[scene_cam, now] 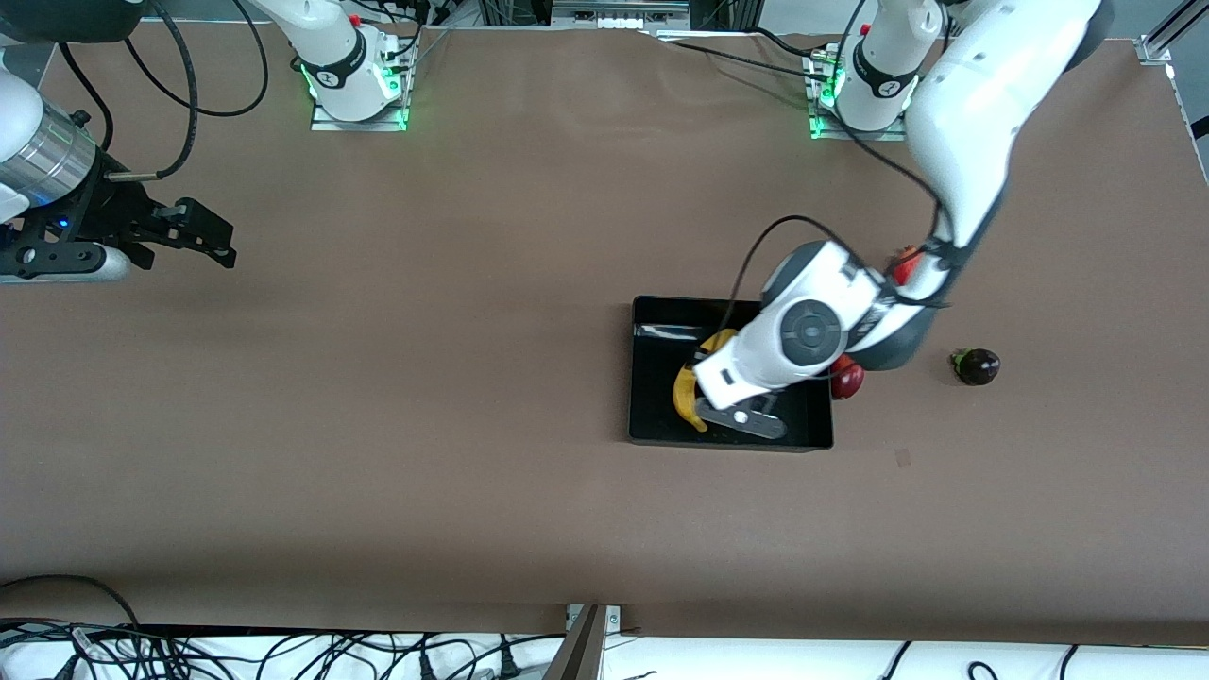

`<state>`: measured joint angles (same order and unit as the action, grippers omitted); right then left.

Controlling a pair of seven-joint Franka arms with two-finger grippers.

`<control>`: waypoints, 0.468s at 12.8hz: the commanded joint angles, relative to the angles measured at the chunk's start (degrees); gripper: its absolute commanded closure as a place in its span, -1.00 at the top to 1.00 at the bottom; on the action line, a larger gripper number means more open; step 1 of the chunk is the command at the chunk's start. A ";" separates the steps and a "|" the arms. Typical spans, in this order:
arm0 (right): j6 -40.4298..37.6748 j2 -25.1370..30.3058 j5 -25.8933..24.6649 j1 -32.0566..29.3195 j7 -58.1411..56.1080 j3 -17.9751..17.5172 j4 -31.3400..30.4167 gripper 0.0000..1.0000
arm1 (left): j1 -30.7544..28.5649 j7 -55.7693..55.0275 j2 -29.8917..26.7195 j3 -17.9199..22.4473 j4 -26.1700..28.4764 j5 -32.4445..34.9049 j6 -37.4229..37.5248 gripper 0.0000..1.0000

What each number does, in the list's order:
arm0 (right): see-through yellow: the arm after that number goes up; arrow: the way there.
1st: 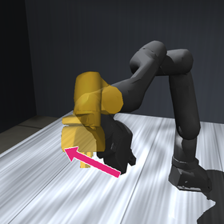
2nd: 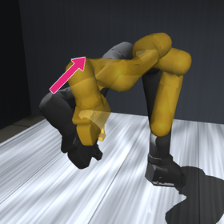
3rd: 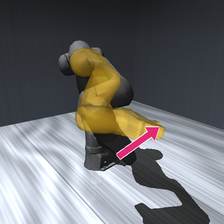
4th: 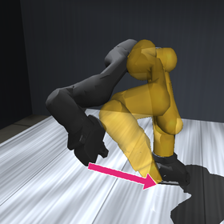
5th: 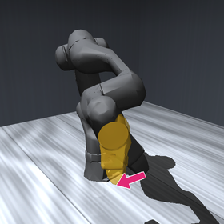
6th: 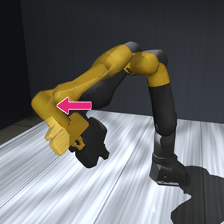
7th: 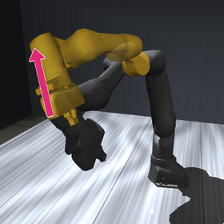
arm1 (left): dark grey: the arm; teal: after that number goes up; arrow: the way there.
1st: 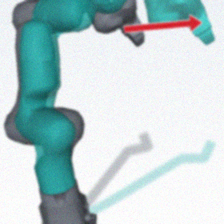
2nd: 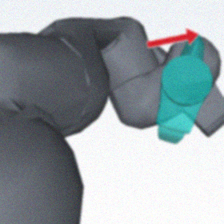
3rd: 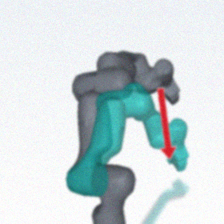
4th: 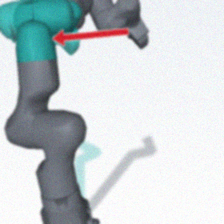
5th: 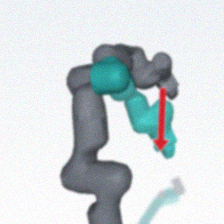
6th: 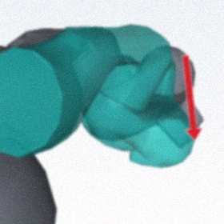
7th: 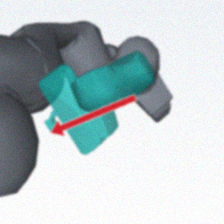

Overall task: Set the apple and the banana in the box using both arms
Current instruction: 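Open the left gripper to release the banana beside the apple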

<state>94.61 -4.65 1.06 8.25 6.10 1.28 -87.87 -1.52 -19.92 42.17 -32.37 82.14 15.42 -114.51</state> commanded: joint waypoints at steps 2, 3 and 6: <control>-0.12 -0.19 -0.62 -0.61 -0.30 -0.41 0.86 1.00 | -4.45 -0.56 -12.18 -0.23 -3.71 0.31 17.07 1.00; -0.12 -0.19 -0.62 -0.61 -0.30 -0.41 0.86 1.00 | -4.63 -0.56 -13.15 -0.15 -7.13 0.31 22.87 1.00; -0.12 -0.19 -0.62 -0.61 -0.30 -0.41 0.86 1.00 | -5.16 -0.12 -17.18 2.29 -13.06 -0.83 34.08 1.00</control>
<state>94.62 -4.72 1.06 8.24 6.10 1.29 -87.76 -7.17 -19.92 26.57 -32.16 71.54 15.39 -83.92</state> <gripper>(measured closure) 0.000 0.000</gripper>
